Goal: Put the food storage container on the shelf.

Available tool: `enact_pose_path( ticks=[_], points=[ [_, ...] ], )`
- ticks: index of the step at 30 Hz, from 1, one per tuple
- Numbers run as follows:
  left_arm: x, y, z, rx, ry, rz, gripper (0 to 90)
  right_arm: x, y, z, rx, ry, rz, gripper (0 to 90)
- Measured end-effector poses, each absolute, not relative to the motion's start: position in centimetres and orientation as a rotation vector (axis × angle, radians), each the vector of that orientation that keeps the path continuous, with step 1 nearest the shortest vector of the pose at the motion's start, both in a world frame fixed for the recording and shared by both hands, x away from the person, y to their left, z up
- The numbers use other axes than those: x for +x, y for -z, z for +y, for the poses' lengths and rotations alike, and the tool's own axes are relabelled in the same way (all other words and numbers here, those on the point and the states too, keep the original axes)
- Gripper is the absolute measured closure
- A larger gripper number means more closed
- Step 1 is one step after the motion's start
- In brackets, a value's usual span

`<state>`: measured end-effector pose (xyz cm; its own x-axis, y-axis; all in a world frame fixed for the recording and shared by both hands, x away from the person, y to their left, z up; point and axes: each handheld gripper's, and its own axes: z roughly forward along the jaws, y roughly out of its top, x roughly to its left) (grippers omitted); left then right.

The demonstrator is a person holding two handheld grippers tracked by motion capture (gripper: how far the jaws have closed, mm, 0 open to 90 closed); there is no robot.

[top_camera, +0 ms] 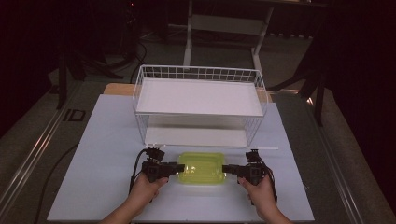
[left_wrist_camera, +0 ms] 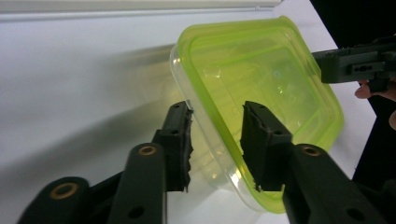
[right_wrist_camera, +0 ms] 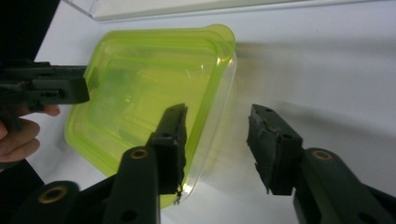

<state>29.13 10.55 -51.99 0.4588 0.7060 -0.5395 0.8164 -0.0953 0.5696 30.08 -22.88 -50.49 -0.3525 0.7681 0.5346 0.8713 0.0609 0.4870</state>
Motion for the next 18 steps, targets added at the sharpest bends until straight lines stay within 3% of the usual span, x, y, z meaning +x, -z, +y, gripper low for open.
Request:
enact_pose_path(
  ticks=[4,6,18],
  points=[
    [29.1,52.0,10.4,1.845,0.164,1.293,67.6,30.2,50.7,-22.9,-1.693,1.16,-2.15,64.8],
    [28.9,51.9,10.2,1.836,0.166,1.304,69.5,30.2,50.7,-22.6,-1.675,1.154,-2.148,72.2],
    [27.4,51.3,9.8,1.827,0.1,1.331,73.6,29.2,50.4,-21.9,-1.669,1.155,-2.201,75.4]
  ],
)
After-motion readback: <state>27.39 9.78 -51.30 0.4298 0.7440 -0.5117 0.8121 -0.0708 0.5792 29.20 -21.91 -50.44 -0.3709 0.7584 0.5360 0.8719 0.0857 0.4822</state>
